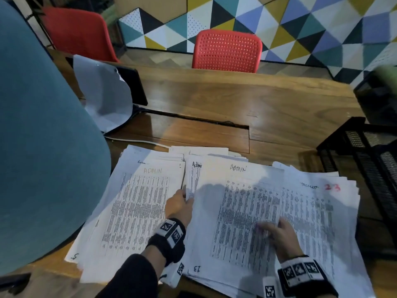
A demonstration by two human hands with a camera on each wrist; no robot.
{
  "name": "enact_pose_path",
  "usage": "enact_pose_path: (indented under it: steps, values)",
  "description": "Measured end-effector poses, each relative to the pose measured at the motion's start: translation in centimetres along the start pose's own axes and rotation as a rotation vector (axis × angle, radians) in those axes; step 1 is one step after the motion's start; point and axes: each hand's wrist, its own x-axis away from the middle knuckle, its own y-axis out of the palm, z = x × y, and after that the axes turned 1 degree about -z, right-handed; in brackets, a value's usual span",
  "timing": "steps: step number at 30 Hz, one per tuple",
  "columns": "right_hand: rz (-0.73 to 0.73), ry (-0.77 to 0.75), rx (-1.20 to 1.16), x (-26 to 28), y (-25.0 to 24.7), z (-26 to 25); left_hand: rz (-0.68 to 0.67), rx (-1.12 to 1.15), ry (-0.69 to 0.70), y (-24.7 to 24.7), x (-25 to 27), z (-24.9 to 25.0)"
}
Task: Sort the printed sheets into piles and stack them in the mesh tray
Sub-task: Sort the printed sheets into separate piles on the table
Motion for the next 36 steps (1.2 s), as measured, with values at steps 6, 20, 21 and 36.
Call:
enact_pose_path:
  steps: [6, 20, 21, 36]
  values:
    - [0.027, -0.021, 0.048, 1.3, 0.6, -1.2, -0.043, -0.187, 0.202, -1.0, -1.0, 0.7]
    - [-0.709, -0.742, -0.360, -8.6, -4.5, 3.4, -0.151, 0.349, 0.341, -2.5, 1.5, 2.8]
    - [-0.725, -0.750, -0.367, -8.5, -4.5, 3.4, -0.271, 0.389, 0.315, -2.8, 1.6, 2.6]
    - [-0.083, 0.034, -0.306, 0.3, -0.7, -2.6, -0.078, -0.338, 0.084, 0.7, -1.0, 1.4]
